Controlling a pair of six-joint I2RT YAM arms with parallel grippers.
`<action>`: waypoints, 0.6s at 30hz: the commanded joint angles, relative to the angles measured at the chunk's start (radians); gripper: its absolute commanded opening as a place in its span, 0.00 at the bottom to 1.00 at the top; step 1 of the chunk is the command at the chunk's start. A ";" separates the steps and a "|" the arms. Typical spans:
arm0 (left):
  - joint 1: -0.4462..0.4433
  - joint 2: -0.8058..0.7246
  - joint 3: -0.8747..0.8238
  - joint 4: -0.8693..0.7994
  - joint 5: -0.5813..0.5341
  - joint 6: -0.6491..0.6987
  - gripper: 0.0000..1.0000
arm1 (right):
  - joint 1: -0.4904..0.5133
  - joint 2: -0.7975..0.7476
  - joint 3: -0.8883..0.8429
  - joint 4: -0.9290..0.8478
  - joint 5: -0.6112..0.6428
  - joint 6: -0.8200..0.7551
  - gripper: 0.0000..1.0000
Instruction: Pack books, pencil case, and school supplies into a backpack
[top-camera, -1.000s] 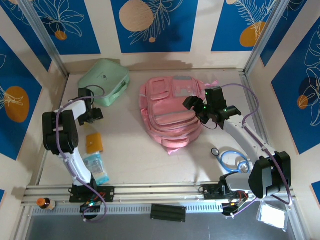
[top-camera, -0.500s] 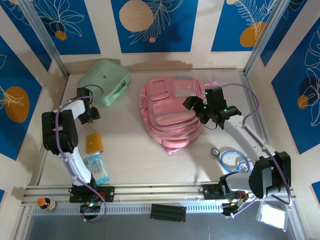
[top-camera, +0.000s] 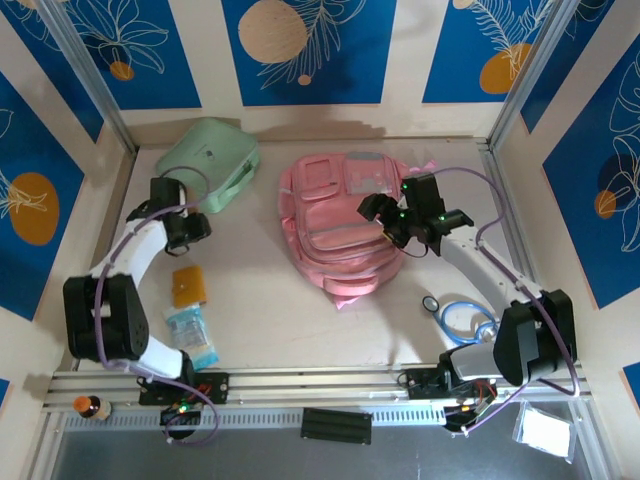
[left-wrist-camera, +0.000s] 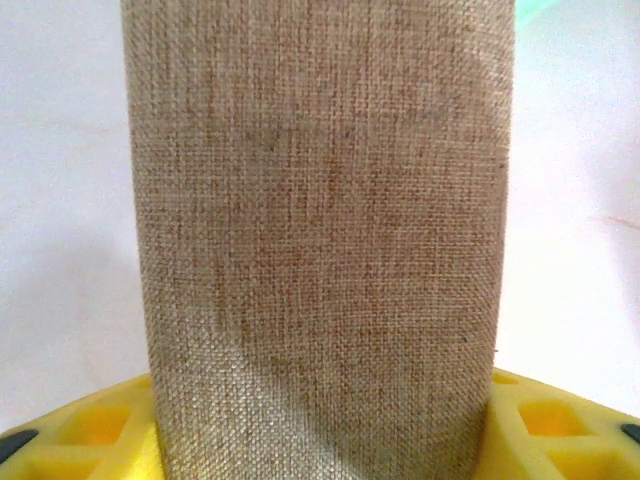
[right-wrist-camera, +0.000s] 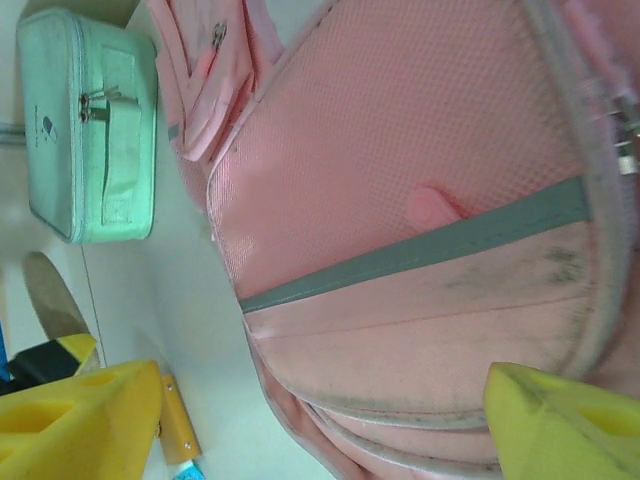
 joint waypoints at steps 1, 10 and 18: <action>-0.111 -0.098 -0.001 0.019 0.132 0.019 0.41 | 0.005 0.044 0.057 0.053 -0.132 -0.042 0.84; -0.417 -0.105 0.026 0.263 0.327 0.075 0.41 | 0.025 0.171 0.170 0.161 -0.455 -0.101 0.82; -0.556 0.001 0.079 0.306 0.371 0.137 0.41 | 0.069 0.222 0.242 0.119 -0.452 -0.100 0.81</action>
